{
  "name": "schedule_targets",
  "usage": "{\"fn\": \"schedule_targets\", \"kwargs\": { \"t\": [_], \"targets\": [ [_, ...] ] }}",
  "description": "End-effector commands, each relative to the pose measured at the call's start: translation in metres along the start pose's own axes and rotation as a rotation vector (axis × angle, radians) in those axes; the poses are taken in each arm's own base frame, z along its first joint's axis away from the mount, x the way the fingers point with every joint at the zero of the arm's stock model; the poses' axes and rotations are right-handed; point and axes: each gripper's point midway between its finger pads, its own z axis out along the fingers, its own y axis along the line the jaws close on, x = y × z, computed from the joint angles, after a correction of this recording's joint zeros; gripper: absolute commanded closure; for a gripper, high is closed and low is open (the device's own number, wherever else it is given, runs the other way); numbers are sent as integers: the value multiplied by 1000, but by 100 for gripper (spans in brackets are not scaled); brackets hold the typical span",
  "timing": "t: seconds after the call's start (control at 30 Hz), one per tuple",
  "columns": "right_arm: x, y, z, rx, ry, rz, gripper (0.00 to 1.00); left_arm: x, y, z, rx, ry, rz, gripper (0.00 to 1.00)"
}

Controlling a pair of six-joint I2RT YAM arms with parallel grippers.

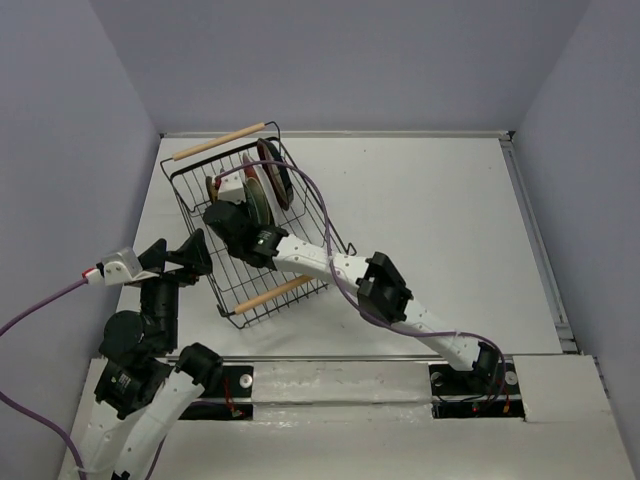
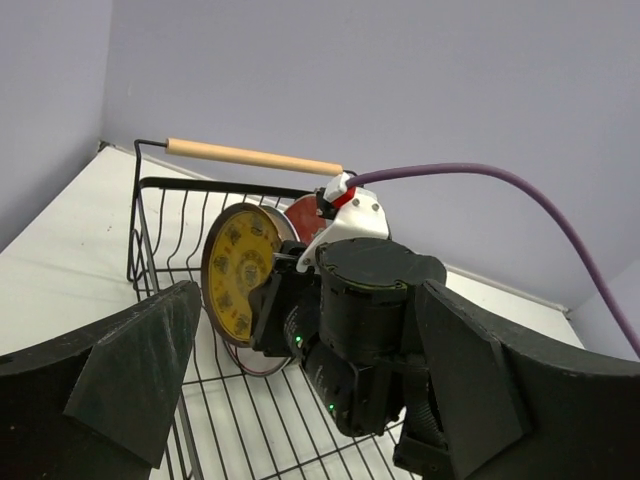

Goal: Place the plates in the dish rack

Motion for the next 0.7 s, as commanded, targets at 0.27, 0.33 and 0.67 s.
{"fn": "schedule_targets", "kwargs": {
  "t": [0.27, 0.33, 0.67],
  "targets": [
    [-10, 17, 14, -26, -106, 62, 93, -14, -4, 2, 11, -60, -44, 1],
    [-2, 16, 16, -20, -100, 48, 93, -16, -4, 1, 16, -66, -46, 1],
    [-10, 23, 12, -68, -100, 69, 56, -16, -4, -1, 22, -69, -51, 1]
  ]
}}
